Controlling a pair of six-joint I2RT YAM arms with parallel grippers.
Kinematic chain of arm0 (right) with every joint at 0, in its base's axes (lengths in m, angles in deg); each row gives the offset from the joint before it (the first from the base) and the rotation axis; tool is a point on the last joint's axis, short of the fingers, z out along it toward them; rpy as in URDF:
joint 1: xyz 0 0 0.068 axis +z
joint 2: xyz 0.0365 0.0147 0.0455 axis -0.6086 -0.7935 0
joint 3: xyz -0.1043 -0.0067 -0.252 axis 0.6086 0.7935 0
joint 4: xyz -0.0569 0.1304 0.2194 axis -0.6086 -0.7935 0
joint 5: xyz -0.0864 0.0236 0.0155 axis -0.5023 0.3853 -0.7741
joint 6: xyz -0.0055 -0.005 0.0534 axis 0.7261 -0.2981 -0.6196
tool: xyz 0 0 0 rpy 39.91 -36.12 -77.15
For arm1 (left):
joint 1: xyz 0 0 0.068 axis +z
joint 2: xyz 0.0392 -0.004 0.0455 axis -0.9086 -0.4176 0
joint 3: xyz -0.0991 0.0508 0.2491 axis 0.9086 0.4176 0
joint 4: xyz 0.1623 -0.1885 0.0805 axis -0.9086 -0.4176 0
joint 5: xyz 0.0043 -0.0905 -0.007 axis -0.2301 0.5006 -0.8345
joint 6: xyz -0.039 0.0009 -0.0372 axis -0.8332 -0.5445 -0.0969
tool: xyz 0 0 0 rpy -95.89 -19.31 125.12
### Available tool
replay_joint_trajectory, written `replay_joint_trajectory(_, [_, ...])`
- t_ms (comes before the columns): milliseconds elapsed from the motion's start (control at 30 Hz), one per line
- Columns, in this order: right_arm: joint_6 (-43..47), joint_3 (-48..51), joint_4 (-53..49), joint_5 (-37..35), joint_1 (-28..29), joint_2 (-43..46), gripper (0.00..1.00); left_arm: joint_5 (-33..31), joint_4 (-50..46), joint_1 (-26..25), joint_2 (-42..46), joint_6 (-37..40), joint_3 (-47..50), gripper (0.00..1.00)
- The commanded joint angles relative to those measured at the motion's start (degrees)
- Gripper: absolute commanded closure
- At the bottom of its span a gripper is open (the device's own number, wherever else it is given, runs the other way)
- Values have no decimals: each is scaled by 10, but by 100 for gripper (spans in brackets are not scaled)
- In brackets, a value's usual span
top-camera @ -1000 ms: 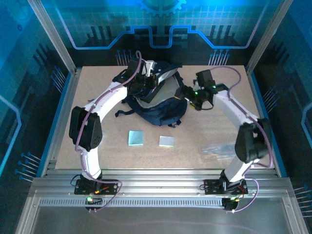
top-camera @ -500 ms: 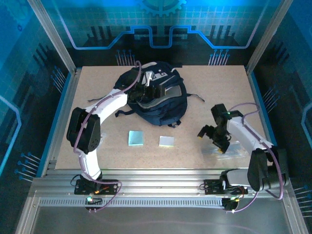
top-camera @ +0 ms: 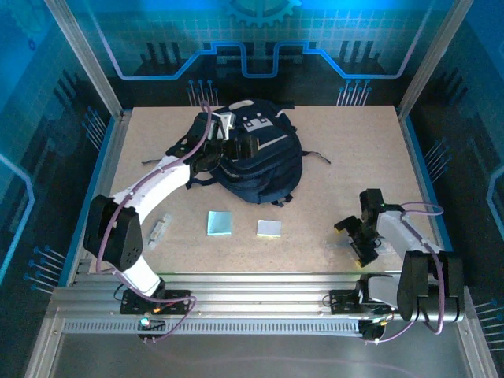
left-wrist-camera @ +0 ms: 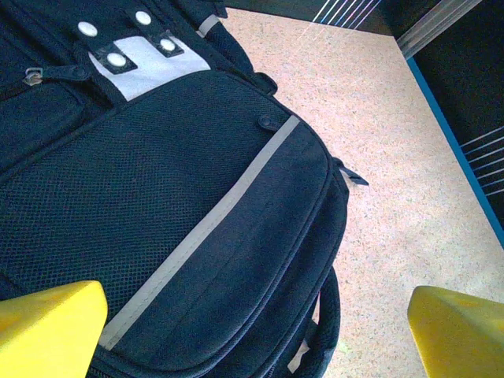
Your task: Pack the student bag
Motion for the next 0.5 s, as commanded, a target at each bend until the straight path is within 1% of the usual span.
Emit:
replay_joint_trajectory(0, [-43, 28, 84, -23, -5, -5, 0, -6, 14, 1, 15, -17, 20, 1])
replay_joint_trajectory(67, [-37, 27, 89, -34, -3, -7, 5, -4, 14, 1, 14, -17, 18, 1])
replay_joint_trajectory(167, [-29, 27, 90, -37, -1, -11, 19, 1, 11, 1, 11, -17, 16, 1])
replay_joint_trajectory(300, [-12, 32, 91, -39, 2, -10, 52, 6, 15, 1, 12, -22, 18, 1])
replay_joint_trajectory(400, [2, 32, 97, -35, 3, -1, 70, 8, 14, 1, 12, -20, 16, 1])
replay_joint_trajectory(467, [15, 27, 99, -34, 4, 6, 79, 11, 11, 1, 12, -21, 15, 1])
